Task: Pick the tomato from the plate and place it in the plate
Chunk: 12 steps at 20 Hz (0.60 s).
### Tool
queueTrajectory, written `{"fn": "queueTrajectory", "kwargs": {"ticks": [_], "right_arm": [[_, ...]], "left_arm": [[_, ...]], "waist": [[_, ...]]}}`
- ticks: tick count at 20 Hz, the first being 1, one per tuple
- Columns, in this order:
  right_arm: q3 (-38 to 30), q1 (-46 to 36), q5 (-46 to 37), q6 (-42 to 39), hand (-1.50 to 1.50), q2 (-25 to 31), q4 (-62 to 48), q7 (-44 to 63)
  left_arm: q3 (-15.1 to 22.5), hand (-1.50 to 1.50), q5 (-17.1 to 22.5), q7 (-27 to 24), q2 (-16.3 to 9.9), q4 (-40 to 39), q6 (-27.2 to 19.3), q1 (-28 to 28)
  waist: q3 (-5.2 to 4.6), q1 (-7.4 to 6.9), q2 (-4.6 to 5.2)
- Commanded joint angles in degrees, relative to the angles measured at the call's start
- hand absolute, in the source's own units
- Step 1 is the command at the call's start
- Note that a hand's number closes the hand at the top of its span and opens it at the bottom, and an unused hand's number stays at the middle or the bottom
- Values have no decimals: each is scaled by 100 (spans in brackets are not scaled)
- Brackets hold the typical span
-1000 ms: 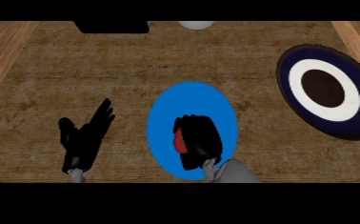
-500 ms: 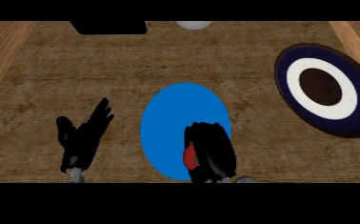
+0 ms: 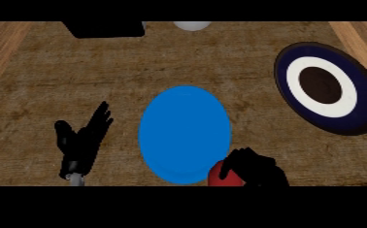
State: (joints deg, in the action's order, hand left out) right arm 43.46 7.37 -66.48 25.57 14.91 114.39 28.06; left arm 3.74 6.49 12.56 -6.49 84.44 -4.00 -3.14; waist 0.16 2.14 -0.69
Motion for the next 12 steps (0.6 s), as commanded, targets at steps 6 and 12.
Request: {"fn": "queueTrajectory", "kwargs": {"ticks": [6, 12], "right_arm": [[-826, 1289, 1014, 2023, 150, 525, 1316, -347], [-1844, 1056, 3487, 2792, 150, 1251, 960, -1136]], "left_arm": [[94, 0, 41, -22, 71, 29, 126, -154], [-31, 0, -4, -104, 9, -211, 150, 152]], "waist": [[-5, -140, 52], [6, -199, 73]]}}
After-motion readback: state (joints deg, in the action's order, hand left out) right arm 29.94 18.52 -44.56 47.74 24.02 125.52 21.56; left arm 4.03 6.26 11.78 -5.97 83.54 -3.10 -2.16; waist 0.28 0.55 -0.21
